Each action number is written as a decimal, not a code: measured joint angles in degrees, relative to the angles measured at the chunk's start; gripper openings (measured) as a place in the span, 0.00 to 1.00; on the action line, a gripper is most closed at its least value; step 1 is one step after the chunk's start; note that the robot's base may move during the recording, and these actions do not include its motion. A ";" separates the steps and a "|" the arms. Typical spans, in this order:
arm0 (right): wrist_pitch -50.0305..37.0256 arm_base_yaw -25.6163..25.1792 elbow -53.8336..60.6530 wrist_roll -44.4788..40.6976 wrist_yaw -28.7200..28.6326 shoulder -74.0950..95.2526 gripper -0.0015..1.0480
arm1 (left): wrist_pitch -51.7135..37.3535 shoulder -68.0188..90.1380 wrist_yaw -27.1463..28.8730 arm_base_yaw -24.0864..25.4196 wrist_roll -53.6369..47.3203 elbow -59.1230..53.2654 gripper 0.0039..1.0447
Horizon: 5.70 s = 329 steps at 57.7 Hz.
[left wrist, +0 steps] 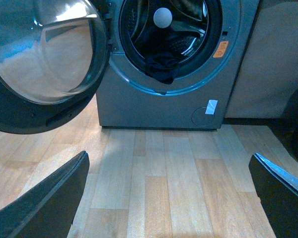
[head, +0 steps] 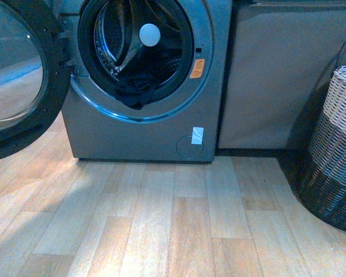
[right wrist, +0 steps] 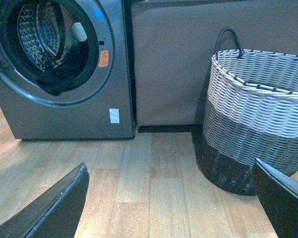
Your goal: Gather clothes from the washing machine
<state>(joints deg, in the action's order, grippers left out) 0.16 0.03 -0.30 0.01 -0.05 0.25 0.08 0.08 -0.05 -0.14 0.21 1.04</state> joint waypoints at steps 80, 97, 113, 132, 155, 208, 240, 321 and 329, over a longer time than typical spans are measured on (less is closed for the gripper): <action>0.02 -0.07 0.00 -0.02 -0.04 -0.02 0.93 | 0.00 -0.04 0.02 0.02 0.00 0.00 0.94; 0.00 -0.07 0.00 0.00 -0.11 0.00 0.93 | 0.00 0.02 0.20 0.02 0.00 0.00 0.94; 0.02 -0.04 0.00 0.00 -0.11 0.00 0.93 | -2.10 22.51 -25.90 5.14 7.80 6.73 0.94; 0.02 -0.07 0.00 0.00 -0.04 0.00 0.93 | -31.43 71.21 -16.90 -7.72 7.43 27.02 0.94; 0.02 -0.07 0.00 0.00 -0.04 0.00 0.93 | -29.05 110.44 -10.25 -10.49 -0.66 57.22 0.94; 0.02 -0.07 0.00 0.00 -0.04 0.00 0.93 | -11.08 137.96 6.49 -7.45 -7.39 89.33 0.94; 0.02 -0.07 0.00 0.00 -0.04 0.00 0.93 | 0.20 135.69 4.07 -7.50 -4.74 90.18 0.77; 0.02 -0.07 0.00 0.00 -0.04 0.00 0.93 | -12.92 72.87 -26.16 -9.99 -7.52 46.82 0.07; 0.02 -0.07 0.00 0.00 -0.04 0.00 0.93 | -10.40 67.98 -27.30 -13.16 -7.61 51.10 0.07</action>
<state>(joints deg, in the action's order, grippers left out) 0.19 -0.03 -0.30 0.01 -0.10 0.25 -10.33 68.05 -27.35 -13.30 -7.40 52.14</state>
